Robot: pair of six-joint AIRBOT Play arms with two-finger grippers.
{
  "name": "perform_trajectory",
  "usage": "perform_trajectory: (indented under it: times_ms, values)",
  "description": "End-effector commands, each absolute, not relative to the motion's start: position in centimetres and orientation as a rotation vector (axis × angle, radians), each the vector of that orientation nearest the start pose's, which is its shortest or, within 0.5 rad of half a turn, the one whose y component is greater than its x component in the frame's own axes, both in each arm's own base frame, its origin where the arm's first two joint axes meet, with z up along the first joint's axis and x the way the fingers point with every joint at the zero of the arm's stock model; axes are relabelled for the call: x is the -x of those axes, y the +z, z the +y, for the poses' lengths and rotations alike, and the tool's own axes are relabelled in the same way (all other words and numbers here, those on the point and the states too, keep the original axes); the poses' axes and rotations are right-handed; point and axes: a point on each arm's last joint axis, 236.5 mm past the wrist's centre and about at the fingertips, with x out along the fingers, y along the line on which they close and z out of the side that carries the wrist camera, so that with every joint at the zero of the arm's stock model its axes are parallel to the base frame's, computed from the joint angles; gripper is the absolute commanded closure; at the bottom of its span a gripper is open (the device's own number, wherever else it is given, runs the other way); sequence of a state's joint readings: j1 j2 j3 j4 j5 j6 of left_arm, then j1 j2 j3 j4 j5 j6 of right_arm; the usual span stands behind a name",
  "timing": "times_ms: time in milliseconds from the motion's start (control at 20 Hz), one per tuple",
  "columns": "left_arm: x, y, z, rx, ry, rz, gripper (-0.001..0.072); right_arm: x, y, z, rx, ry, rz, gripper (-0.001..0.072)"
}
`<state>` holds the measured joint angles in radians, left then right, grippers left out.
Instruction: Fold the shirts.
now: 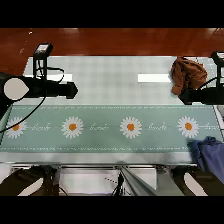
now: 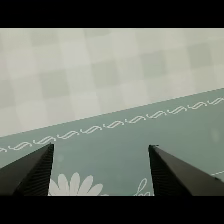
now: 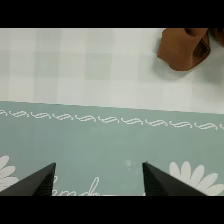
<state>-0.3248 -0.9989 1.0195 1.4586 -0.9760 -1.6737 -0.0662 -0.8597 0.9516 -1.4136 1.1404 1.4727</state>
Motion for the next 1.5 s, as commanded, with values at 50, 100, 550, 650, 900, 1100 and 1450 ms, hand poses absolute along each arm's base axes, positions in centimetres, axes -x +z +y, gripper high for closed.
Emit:
perform_trajectory:
  times_ms: [50, 100, 550, 650, 900, 1100, 1450]
  values:
    - [-35.0, 7.9, -14.1, 0.040, -0.305, 0.981, -0.0008, -32.2, 8.1, 1.2, -0.081, 0.086, 1.036, 0.0103]
    - [-35.0, 7.9, -14.1, 0.040, -0.305, 0.981, -0.0008, -32.2, 8.1, 1.2, -0.081, 0.086, 1.036, 0.0103]
    - [-35.0, 7.9, -14.1, 0.040, -0.305, 0.981, -0.0008, -32.2, 8.1, 1.2, -0.081, 0.086, 1.036, 0.0103]
    - [-35.0, 7.9, -14.1, 0.040, -0.305, 0.981, -0.0008, -32.2, 8.1, 1.2, -0.081, 0.086, 1.036, 0.0103]
    - [-35.0, 7.9, -14.1, 0.040, -0.305, 0.981, -0.0008, -35.4, 10.3, 1.3, -0.105, 0.079, 0.872, 0.0104]
    - [-35.5, 8.3, -14.2, 0.044, -0.306, 0.958, -0.0008, -41.6, 16.7, -4.3, 0.047, -0.113, 0.491, 0.0105]
    - [-36.1, 8.8, -14.4, 0.052, -0.307, 0.923, -0.0008, -47.2, 9.1, -17.1, -0.410, -0.447, 0.476, 0.0105]
